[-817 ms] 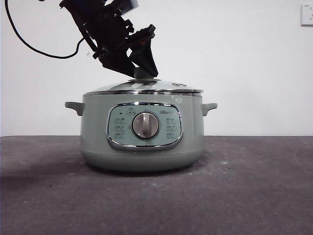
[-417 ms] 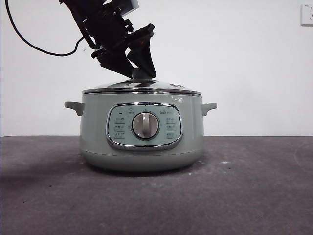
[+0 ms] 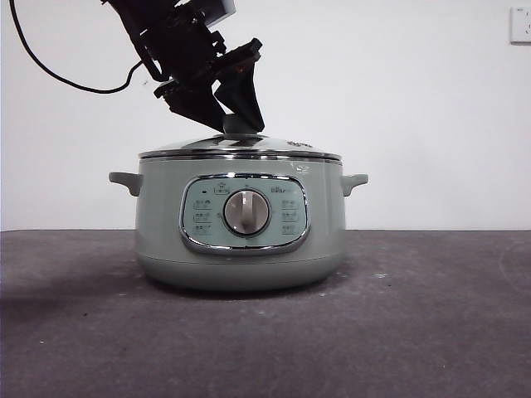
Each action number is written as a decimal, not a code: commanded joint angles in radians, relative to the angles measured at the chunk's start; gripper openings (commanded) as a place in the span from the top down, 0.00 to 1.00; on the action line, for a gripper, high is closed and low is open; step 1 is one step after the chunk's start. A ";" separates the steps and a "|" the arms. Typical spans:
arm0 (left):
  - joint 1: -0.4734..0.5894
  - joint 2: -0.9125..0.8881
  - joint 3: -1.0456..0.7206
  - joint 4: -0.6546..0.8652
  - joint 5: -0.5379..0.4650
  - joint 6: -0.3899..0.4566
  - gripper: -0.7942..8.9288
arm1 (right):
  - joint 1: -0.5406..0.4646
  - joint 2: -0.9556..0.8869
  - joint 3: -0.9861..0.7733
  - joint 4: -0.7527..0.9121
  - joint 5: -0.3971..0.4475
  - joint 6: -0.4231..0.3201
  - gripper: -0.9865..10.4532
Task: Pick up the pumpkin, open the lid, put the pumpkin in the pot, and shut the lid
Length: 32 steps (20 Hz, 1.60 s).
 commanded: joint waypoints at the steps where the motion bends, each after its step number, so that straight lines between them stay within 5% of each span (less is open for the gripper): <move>1: 0.003 -0.002 0.009 0.001 0.006 0.006 0.35 | 0.001 0.002 -0.008 -0.020 -0.002 -0.001 0.34; 7: 0.003 -0.023 0.009 -0.003 0.006 0.006 0.35 | 0.002 0.005 -0.008 -0.094 -0.008 -0.001 0.34; 15: 0.003 -0.101 0.010 -0.080 0.008 0.006 0.35 | 0.002 0.005 -0.008 -0.153 -0.160 0.018 0.34; 23: 0.002 -0.339 0.127 -0.518 0.072 0.006 0.40 | 0.002 0.018 -0.008 -0.296 -0.320 0.018 0.35; 28: 0.002 -0.474 0.170 -0.670 0.099 0.006 0.90 | 0.002 0.033 -0.008 -0.342 -0.347 0.018 0.69; 30: 0.002 -0.505 0.170 -0.699 0.150 0.006 0.93 | 0.002 0.033 -0.008 -0.346 -0.367 0.006 0.92; 32: 0.002 -0.515 0.170 -0.718 0.188 0.006 0.93 | 0.002 0.034 -0.008 -0.344 -0.367 -0.010 0.92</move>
